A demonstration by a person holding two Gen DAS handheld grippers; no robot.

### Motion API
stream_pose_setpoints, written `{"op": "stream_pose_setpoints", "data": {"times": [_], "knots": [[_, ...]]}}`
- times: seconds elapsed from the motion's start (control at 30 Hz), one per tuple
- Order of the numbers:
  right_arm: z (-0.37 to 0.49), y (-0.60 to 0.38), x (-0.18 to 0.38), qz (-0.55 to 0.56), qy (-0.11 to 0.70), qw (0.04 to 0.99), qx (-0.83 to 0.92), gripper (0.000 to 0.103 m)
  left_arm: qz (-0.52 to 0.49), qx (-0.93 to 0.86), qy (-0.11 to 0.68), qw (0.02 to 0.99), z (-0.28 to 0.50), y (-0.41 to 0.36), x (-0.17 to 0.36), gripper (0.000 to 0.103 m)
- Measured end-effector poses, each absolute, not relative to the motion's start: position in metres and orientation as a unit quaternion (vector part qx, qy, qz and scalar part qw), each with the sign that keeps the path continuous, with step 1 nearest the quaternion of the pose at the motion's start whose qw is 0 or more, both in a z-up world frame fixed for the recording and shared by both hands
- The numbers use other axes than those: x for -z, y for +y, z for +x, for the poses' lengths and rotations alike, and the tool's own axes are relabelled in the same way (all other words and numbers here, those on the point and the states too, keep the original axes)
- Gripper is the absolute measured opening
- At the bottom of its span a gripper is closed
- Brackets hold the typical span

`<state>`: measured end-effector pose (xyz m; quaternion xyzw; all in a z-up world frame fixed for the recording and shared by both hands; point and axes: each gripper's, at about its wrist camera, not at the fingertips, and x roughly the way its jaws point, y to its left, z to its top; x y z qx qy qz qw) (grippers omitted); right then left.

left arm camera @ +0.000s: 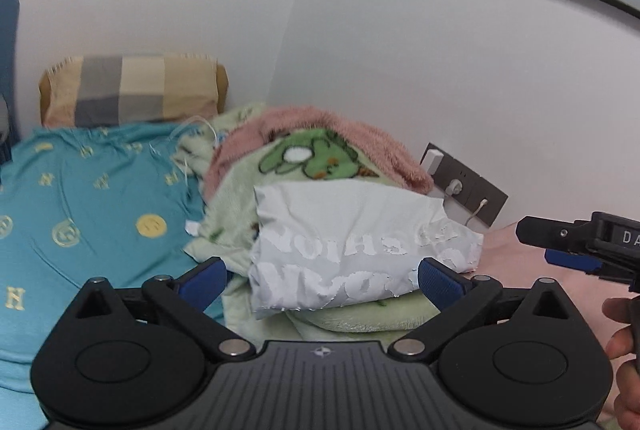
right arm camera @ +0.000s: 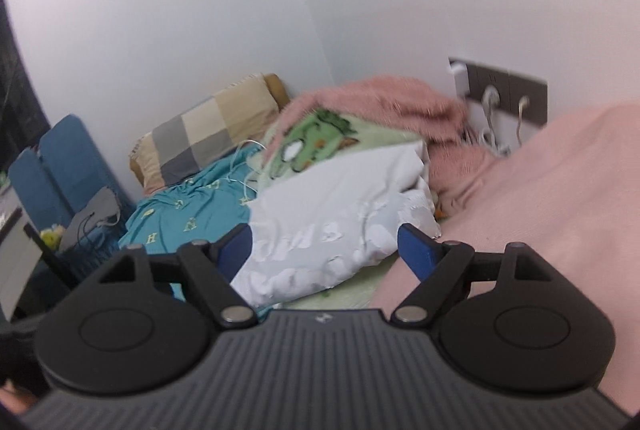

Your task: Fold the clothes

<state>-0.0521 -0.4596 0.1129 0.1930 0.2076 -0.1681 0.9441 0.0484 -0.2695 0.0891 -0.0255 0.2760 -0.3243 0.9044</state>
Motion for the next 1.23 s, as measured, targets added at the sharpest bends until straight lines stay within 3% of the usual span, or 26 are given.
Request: {"op": "stream_pose_setpoints", "data": {"times": [0.4,1.23], "knots": [[-0.11,-0.39,-0.108,0.136,0.136,0.968,0.162,0.082,0.048,0.297,0.164,0.94,-0.047,-0.22,-0.097,0.103],[-0.115,-0.334,-0.073,0.076,0.118,0.971,0.195,0.082,0.025,0.274,0.142,0.951,-0.07,-0.187,-0.073,0.103]]}}
